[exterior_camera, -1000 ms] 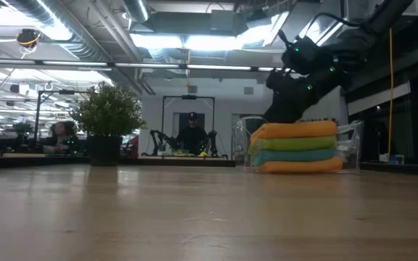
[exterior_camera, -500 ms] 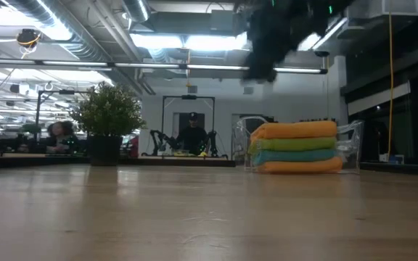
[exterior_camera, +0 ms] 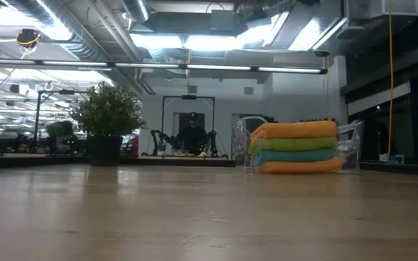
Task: Fold microfiber towels
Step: Return to Home Position
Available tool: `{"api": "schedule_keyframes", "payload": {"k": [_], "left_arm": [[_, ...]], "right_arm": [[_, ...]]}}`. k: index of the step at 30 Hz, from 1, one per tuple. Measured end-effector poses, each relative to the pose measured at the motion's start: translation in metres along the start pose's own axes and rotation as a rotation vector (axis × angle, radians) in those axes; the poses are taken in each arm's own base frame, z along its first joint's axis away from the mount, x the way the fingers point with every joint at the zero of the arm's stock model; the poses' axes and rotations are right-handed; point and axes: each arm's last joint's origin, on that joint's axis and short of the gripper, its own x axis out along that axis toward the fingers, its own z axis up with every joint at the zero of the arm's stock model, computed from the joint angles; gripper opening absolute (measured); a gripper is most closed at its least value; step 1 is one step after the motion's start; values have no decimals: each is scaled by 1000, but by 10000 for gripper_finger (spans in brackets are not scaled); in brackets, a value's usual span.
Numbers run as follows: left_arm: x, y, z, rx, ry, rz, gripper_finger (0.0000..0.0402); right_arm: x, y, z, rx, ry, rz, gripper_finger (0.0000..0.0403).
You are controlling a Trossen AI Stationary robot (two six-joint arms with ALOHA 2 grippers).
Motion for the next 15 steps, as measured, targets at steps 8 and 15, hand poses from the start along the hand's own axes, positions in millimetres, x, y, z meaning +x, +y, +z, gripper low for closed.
{"api": "schedule_keyframes", "payload": {"k": [8,15], "left_arm": [[-48,77,-16,72,-83,90,145],[-28,138,-67,-57,-225,67,145]], "right_arm": [[-57,28,-59,111,-163,-145,236],[-46,23,-102,156,-382,-27,236]]}}
